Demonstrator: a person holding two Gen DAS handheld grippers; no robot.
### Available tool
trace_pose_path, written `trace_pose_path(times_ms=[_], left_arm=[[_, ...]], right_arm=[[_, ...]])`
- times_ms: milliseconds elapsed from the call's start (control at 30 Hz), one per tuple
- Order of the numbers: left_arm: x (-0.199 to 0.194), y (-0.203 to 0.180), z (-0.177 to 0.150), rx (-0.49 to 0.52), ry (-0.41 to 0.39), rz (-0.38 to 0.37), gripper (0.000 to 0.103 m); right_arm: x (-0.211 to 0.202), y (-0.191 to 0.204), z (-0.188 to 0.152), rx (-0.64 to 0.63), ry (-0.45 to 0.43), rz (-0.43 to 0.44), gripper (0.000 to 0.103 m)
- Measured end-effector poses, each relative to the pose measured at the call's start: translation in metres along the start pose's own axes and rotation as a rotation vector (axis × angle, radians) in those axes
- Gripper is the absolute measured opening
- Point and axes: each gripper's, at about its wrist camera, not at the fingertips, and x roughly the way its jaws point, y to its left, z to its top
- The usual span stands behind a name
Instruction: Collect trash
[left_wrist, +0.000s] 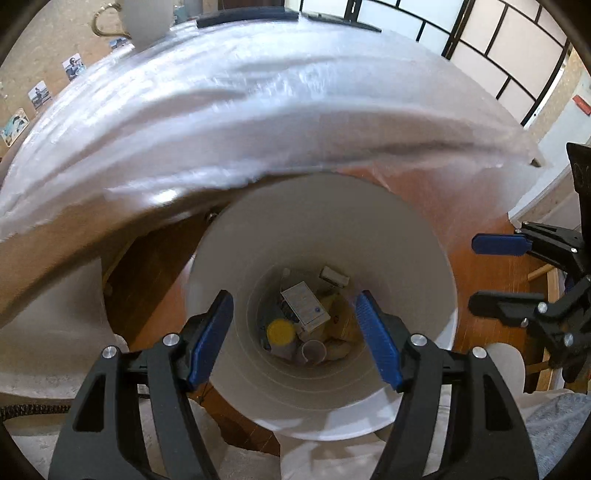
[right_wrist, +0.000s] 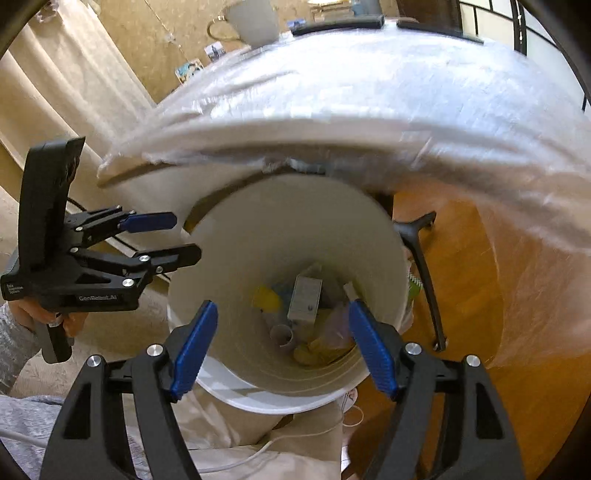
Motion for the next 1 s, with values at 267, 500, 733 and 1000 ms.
trace_pose_path(times_ms=[267,500,733,1000], left_arm=[[-0.124,0.016,0.063,-0.025,-0.333,0.048,0.091],[-0.119,0.087,0.158,-0.167,-0.436,0.183,0.091],[-0.031,0.143,0.215,-0.254,-0.311,0.26,0.091],[0.023,0.175,0.22,-0.339,-0.214,0.242,0.091]], right_arm=[[-0.114,-0.026,0.061,0.013,-0.29,-0.05,0.089],[-0.139,-0.11,0.153,0.084,-0.42,-0.326,0.089],[-0.079,-0.185,0.212,0.224,-0.328,-0.389,0.089],[-0.03,-0.223,0.225,0.292,-0.235,-0.48,0.09]])
